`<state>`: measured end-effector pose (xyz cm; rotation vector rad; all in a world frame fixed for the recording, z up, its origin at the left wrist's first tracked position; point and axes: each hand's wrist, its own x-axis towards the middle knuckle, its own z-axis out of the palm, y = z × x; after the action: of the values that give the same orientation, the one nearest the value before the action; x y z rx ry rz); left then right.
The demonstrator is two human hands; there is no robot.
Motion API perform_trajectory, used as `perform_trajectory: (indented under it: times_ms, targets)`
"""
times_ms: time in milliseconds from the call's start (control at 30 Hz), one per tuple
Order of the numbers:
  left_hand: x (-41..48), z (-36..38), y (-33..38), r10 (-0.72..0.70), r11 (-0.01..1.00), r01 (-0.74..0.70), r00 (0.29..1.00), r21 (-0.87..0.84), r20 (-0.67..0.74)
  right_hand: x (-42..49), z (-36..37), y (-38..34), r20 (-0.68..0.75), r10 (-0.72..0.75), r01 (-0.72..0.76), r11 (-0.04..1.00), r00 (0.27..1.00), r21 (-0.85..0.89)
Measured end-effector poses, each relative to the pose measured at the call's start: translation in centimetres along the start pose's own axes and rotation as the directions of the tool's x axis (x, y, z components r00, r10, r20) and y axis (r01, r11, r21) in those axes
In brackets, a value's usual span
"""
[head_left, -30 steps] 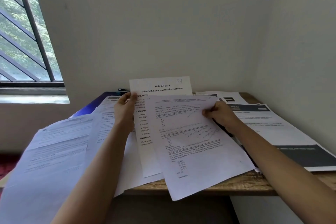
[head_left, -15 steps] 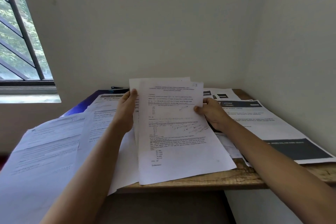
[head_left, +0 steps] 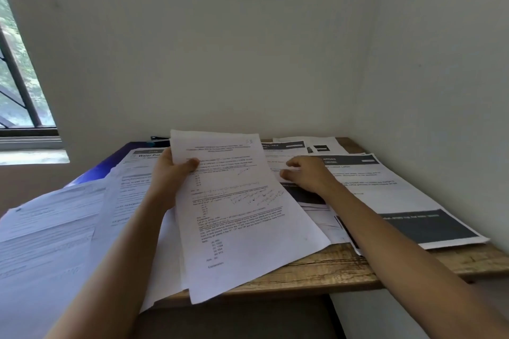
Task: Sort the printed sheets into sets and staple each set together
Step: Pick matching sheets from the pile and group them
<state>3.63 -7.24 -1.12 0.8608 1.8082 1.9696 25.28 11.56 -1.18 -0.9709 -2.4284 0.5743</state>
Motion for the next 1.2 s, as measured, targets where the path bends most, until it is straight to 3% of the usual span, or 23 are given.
perform_trajectory:
  times_ms: [133, 267, 367, 467, 600, 700, 967, 1200]
  targets:
    - [0.2, -0.3, -0.1, 0.0, 1.0, 0.002, 0.999, 0.027, -0.049, 0.0, 0.2, 0.0, 0.24, 0.016, 0.031, 0.981, 0.971, -0.192]
    - [0.4, -0.8, 0.0, -0.007, 0.999, 0.01, 0.997, 0.037, -0.083, -0.3, 0.1, -0.2, 0.289, -0.034, 0.098, 0.972, 0.957, -0.212]
    - [0.4, -0.8, 0.1, -0.017, 0.999, 0.021, 0.996, 0.04, -0.087, -0.3, 0.0, -0.4, 0.323, -0.076, 0.122, 0.984, 0.943, -0.127]
    - [0.4, -0.8, 0.1, -0.026, 0.999, 0.029, 0.996, 0.032, -0.087, 0.0, -0.1, -0.1, 0.212, -0.048, 0.054, 0.998, 0.976, -0.022]
    - [0.5, -0.9, 0.0, -0.03, 0.999, 0.032, 0.994, 0.024, -0.102, 0.3, 0.3, 0.5, 0.131, 0.041, -0.014, 0.98, 0.99, -0.198]
    - [0.5, -0.8, 0.0, -0.032, 0.999, 0.034, 0.994, 0.018, -0.103, 0.4, 0.6, 0.7, 0.134, 0.101, -0.072, 0.976, 0.986, -0.206]
    - [0.5, -0.9, 0.0, -0.057, 0.998, 0.054, 0.992, -0.029, -0.109, 0.6, 0.5, 0.9, 0.049, 0.157, -0.159, 0.986, 0.986, 0.051]
    - [0.3, -0.9, 0.1, -0.077, 0.996, 0.072, 0.991, -0.048, -0.111, 0.5, 0.0, 0.8, -0.2, 0.134, -0.089, 0.971, 0.971, 0.222]
